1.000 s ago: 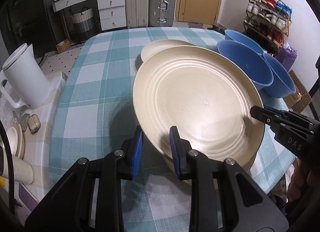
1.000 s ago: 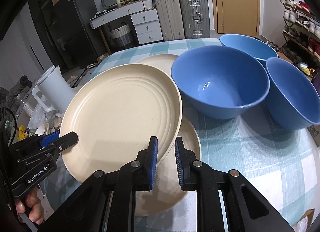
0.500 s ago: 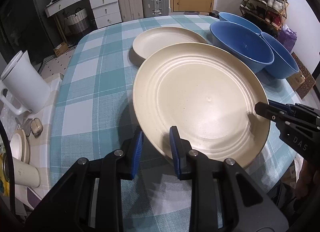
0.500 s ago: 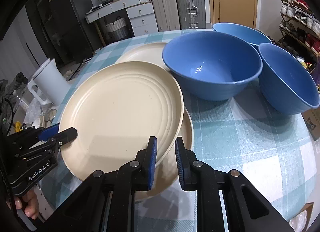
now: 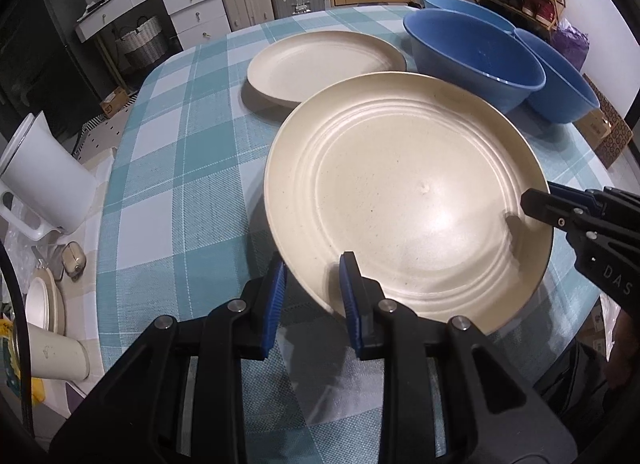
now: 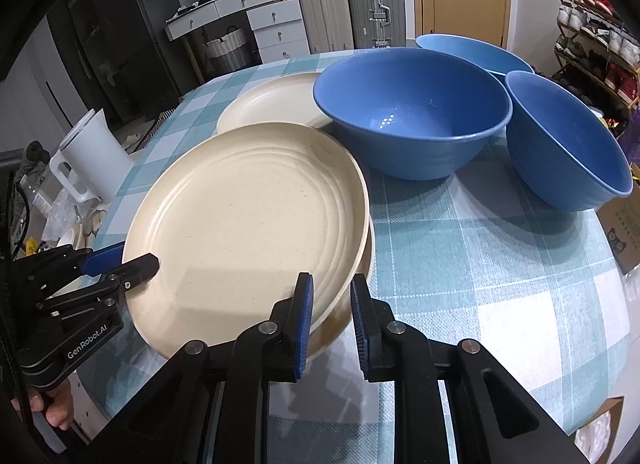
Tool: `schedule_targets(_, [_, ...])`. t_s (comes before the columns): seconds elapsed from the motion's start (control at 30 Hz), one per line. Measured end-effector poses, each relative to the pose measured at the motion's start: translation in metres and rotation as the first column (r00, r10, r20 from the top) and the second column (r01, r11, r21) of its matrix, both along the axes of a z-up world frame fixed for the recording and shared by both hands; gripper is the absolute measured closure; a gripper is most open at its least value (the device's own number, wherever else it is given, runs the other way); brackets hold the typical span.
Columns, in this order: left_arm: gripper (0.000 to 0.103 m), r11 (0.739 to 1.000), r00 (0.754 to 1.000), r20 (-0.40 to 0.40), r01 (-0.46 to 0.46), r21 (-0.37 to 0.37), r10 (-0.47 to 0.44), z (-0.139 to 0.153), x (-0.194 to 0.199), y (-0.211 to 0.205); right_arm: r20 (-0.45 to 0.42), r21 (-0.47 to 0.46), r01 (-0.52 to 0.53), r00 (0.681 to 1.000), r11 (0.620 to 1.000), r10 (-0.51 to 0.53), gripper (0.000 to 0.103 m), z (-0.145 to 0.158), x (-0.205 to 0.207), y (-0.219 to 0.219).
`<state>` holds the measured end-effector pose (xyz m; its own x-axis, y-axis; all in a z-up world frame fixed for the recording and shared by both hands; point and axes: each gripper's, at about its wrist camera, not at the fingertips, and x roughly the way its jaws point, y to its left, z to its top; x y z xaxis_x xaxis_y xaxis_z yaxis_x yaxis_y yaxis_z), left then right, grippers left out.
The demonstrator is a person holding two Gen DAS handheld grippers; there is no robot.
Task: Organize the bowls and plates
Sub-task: 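Lift the cream plate with both grippers and carry it toward the blue bowls, then lower the plate onto the tablecloth and open both grippers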
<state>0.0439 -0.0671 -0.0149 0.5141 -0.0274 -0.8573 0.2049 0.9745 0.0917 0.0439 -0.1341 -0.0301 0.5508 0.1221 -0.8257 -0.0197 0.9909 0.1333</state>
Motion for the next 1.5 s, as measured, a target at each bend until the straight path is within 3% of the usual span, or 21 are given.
schedule_targets(0.77, [0.077, 0.996, 0.998, -0.044, 0.039, 0.077, -0.036, -0.019, 0.001, -0.011, -0.043, -0.06, -0.003, 0.999, 0.998, 0.001, 0.082, -0.013, 0.0, 0.008])
schedule_targets(0.93, [0.074, 0.997, 0.998, -0.042, 0.04, 0.068, -0.037, -0.018, 0.001, -0.01, -0.029, -0.05, -0.013, 1.0, 0.999, 0.011, 0.07, -0.01, -0.001, 0.006])
schedule_targets(1.1, [0.071, 0.998, 0.998, -0.041, 0.048, 0.043, -0.046, -0.015, 0.0, -0.007, -0.01, -0.041, -0.02, 1.0, 0.999, 0.02, 0.051, -0.003, -0.002, 0.004])
schedule_targets(1.17, [0.063, 0.999, 0.998, -0.036, 0.045, 0.019, -0.045, -0.012, 0.001, -0.004, -0.004, -0.034, -0.024, 1.0, 0.999, 0.024, 0.045, 0.0, -0.002, 0.002])
schedule_targets(1.3, [0.033, 0.999, 0.999, -0.004, 0.032, -0.039, -0.032, -0.001, -0.001, 0.004, 0.032, -0.002, -0.034, 0.999, 0.999, 0.034, 0.02, 0.011, -0.004, -0.001])
schedule_targets(1.33, [0.024, 0.998, 1.0, 0.003, 0.027, -0.055, -0.027, 0.002, -0.001, 0.006, 0.042, 0.003, -0.037, 0.998, 0.999, 0.037, 0.018, 0.013, -0.004, -0.001])
schedule_targets(1.5, [0.018, 0.992, 0.999, 0.032, 0.005, -0.123, -0.001, 0.016, -0.002, 0.018, 0.102, 0.041, -0.049, 0.994, 0.998, 0.045, 0.008, 0.031, -0.006, -0.007])
